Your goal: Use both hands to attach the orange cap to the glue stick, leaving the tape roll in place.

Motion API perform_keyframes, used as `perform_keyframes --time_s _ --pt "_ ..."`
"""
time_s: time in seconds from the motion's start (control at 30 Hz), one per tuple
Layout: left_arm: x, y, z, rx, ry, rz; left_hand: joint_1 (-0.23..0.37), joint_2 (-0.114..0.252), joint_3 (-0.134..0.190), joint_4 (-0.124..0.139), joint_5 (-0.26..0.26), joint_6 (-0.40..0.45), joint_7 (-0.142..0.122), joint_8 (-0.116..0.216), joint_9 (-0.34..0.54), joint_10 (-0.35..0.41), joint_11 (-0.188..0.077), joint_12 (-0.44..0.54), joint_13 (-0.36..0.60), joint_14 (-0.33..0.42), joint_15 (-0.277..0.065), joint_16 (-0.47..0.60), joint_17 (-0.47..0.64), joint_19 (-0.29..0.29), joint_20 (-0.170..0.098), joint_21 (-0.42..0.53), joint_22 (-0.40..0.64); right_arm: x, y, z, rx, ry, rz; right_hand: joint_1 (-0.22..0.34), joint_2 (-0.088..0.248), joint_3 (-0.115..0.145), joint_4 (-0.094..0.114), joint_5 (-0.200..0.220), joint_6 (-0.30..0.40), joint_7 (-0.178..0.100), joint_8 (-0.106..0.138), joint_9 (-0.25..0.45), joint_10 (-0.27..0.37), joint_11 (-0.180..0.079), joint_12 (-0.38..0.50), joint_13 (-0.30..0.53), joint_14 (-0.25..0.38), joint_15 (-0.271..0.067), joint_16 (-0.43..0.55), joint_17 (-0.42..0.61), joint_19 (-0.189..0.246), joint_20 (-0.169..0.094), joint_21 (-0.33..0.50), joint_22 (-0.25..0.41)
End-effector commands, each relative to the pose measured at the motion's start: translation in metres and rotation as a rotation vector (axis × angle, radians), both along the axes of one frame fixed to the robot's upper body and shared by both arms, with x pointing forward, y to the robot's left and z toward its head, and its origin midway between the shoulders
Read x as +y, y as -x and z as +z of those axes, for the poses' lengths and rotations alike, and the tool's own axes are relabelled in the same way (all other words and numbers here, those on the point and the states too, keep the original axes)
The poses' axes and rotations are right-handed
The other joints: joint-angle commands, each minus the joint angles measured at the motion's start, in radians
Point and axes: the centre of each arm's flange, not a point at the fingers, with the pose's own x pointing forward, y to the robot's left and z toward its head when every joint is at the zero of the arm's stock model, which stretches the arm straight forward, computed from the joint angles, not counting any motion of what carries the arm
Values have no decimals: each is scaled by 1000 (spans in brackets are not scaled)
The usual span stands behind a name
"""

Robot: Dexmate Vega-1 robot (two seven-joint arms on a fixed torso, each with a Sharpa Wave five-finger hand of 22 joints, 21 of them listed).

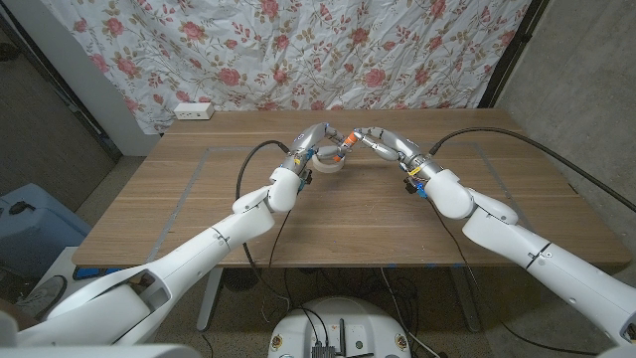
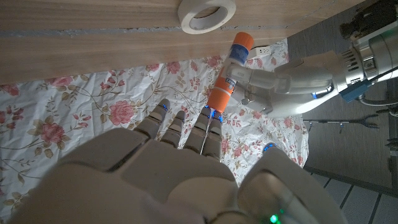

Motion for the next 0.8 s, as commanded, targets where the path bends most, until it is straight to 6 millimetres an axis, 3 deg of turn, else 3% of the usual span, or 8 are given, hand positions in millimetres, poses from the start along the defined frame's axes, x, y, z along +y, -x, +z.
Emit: perform_keyframes --time_s 0.03,0.5,0.8 --pt "-3 -1 4 -21 3 12 95 65 12 5 0 130 -12 27 11 81 -54 11 5 22 -152 12 4 21 -7 9 2 1 -2 -1 3 14 -2 3 9 -3 -1 -2 10 -5 3 4 7 -1 2 2 7 -10 -3 2 6 2 2 3" --pt "-4 -2 8 -45 -4 34 140 83 15 9 -9 135 12 28 15 137 -52 24 9 65 -171 20 8 45 -28 6 2 4 -3 -1 1 18 4 0 10 -3 -3 -3 12 -7 2 4 5 -2 1 2 7 -10 -4 0 7 1 3 3" --pt "-5 -4 10 -50 -2 35 146 85 11 12 -9 135 11 29 17 143 -51 28 15 77 -172 23 10 49 -28 6 2 6 -4 0 -3 27 6 -1 10 -3 -4 -3 14 -10 1 4 6 -4 1 2 8 -10 -4 -1 8 2 3 3"
